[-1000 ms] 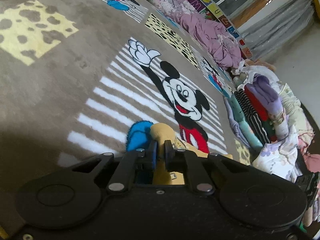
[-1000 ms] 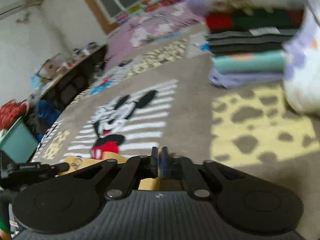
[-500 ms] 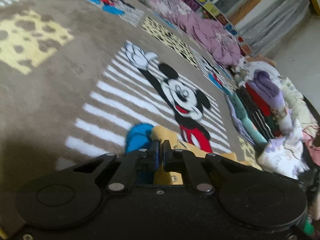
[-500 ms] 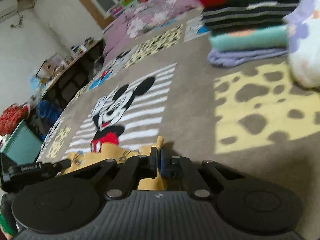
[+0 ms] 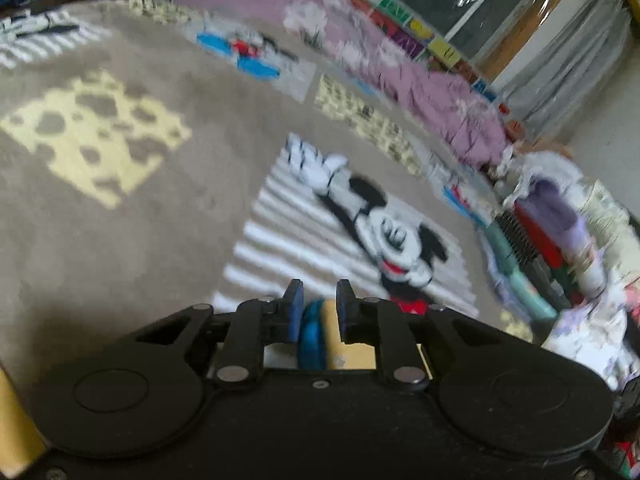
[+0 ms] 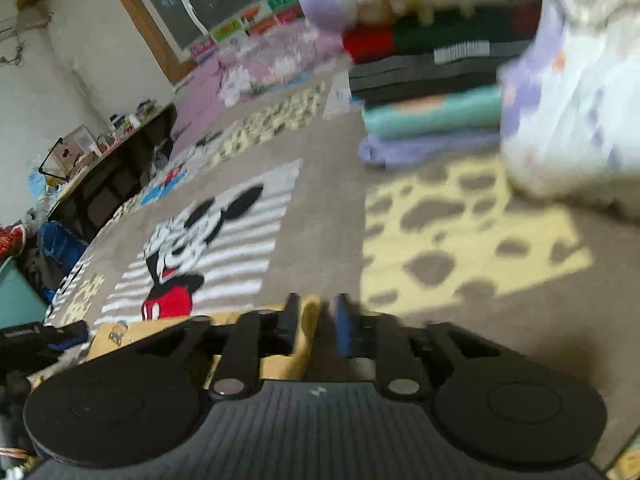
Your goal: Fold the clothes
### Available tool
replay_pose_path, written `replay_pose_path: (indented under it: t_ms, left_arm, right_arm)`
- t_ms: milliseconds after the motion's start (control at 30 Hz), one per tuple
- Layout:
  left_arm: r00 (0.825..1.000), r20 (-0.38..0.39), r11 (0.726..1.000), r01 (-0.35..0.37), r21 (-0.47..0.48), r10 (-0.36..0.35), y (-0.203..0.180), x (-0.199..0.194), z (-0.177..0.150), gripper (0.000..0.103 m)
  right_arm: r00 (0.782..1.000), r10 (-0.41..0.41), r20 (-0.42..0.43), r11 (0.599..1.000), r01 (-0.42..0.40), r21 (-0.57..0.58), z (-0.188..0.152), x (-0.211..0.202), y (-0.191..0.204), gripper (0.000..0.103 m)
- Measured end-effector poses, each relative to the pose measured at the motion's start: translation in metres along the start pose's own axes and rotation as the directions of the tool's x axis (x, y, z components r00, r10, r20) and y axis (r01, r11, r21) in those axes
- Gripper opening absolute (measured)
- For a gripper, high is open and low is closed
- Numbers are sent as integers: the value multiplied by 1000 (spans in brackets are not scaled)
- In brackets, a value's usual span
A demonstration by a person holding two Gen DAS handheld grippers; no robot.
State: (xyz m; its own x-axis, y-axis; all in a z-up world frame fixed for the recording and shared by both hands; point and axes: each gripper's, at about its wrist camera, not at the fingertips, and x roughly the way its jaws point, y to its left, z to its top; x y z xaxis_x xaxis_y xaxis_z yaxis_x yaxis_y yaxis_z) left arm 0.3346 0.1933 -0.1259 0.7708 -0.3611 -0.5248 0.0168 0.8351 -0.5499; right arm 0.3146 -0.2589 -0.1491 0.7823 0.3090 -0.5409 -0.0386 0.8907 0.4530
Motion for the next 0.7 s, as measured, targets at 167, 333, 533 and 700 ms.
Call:
replay_pose_path:
  t_ms: [167, 333, 533, 700]
  left_arm:
    - [989, -69, 990, 134, 52, -130, -18, 7, -5, 14]
    - [990, -140, 1000, -2, -16, 0, 0, 31, -14, 25]
    - [996, -46, 997, 78, -17, -79, -1, -2, 0, 30]
    - [987, -73, 989, 147, 24, -144, -11, -20, -5, 30]
  right_arm:
    - [997, 83, 4, 991, -82, -110, -1, -7, 25, 28]
    - [990, -32, -135, 980, 5, -197, -12, 26, 35, 24]
    - [997, -3, -72, 973, -14, -231, -9, -4, 48, 28]
    - [994, 76, -79, 952, -96, -290, -26, -34, 70, 28]
